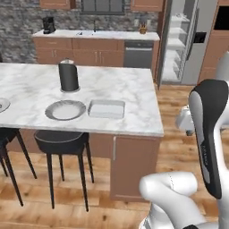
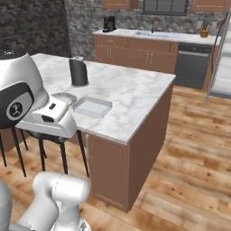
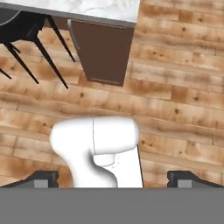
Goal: Place two dumplings into each of the tupperware containers and then place the containers in the fridge.
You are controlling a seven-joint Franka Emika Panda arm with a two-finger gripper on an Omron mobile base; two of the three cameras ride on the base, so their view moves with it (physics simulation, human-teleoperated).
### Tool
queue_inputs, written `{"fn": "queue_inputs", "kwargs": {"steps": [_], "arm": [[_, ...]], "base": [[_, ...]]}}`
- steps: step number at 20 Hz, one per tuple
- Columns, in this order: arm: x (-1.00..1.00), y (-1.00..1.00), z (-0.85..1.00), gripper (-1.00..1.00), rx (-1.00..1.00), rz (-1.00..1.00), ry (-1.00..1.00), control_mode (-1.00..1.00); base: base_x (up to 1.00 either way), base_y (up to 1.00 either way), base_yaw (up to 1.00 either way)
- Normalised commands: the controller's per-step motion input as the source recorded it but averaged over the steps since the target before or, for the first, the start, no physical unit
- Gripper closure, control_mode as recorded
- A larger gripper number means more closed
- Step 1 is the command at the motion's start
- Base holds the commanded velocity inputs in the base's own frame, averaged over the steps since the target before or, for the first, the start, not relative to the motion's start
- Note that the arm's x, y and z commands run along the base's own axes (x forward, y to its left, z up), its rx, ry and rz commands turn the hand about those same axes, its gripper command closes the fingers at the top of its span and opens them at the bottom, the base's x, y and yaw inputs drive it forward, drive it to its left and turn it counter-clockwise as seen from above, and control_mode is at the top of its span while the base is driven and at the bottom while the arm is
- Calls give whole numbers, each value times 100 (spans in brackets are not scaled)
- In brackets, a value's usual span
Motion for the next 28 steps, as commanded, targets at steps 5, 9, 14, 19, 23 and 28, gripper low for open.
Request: {"fn": "queue_inputs", "kwargs": {"steps": [5, 9, 14, 19, 23, 28], "arm": [[0, 0, 0, -100, 0, 0, 0, 100], [0, 0, 0, -100, 0, 0, 0, 100], [0, 0, 0, -100, 0, 0, 0, 100], [0, 0, 0, -100, 0, 0, 0, 100], [0, 0, 0, -100, 0, 0, 0, 100], [0, 0, 0, -100, 0, 0, 0, 100]], "base": [[3, 100, -40], [48, 100, -28], [70, 100, -23], [88, 100, -15], [21, 100, -7], [0, 98, 0]]}}
